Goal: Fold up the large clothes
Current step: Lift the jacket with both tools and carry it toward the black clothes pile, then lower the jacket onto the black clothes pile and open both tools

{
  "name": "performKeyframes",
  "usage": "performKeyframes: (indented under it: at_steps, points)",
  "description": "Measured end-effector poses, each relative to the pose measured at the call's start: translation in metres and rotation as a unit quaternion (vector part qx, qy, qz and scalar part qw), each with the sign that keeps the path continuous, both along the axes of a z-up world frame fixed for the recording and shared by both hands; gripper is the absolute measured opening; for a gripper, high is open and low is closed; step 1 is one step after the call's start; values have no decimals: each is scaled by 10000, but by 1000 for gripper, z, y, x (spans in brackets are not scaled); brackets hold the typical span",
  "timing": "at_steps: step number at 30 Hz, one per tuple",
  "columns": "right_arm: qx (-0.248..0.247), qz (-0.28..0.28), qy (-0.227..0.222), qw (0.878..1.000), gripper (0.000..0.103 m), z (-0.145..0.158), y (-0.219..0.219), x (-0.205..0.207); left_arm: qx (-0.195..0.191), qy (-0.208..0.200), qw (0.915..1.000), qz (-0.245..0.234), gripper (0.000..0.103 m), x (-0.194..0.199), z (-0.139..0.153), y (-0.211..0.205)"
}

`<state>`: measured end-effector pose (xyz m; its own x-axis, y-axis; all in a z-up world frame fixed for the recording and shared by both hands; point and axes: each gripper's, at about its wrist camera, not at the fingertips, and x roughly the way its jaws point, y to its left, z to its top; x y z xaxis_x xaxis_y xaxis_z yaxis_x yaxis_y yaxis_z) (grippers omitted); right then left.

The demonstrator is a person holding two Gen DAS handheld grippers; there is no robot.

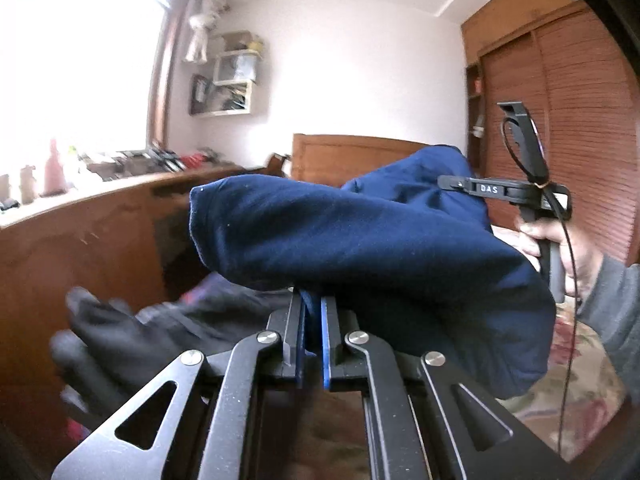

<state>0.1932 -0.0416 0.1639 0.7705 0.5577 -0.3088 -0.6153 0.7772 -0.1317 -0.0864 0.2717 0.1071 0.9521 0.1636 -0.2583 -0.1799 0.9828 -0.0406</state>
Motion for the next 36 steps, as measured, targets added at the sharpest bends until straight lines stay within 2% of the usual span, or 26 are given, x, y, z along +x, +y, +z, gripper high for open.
performKeyframes:
  at_steps: [3,7,9,11,13,16,18,21,23,24,26,29,32,34,36]
  points:
    - [13,167,-89,9998,12,5,40,5,192,-45,9991,384,7,0,12,38]
    - [93,428,-130,9990,12,1,93,13,315,-29,9953,915,7,-6,12,89]
    - [183,589,-54,9981,12,-9,118,17,288,46,9926,1176,7,-12,2,115]
    - [234,749,165,9968,13,-31,136,27,134,230,9900,1386,7,-20,-18,138]
    - [124,894,430,9950,13,-59,151,38,43,440,9883,1462,7,-23,-39,149]
    - [-533,966,710,9913,13,-113,178,43,40,735,9846,1587,7,-25,-74,155]
    - [-828,850,871,9891,14,-139,186,49,-10,765,9842,1596,7,-30,-84,156]
    - [-845,734,987,9888,18,-148,183,57,-22,721,9847,1585,8,-38,-83,150]
    - [-862,685,1101,9878,30,-141,195,60,-28,749,9837,1632,9,-46,-81,145]
    - [-913,622,1083,9880,33,-137,190,59,-4,766,9829,1675,9,-43,-78,148]
    - [-1028,547,962,9885,45,-127,205,49,107,760,9814,1761,15,-47,-72,141]
    - [-927,529,806,9910,61,-115,185,17,188,645,9826,1732,30,-58,-63,125]
    - [-776,482,746,9930,64,-112,156,-16,225,537,9856,1585,42,-67,-54,106]
    - [-737,436,732,9936,64,-115,135,-35,253,482,9872,1499,44,-71,-49,91]
    - [-665,417,734,9942,65,-116,113,-53,248,415,9892,1384,59,-75,-44,73]
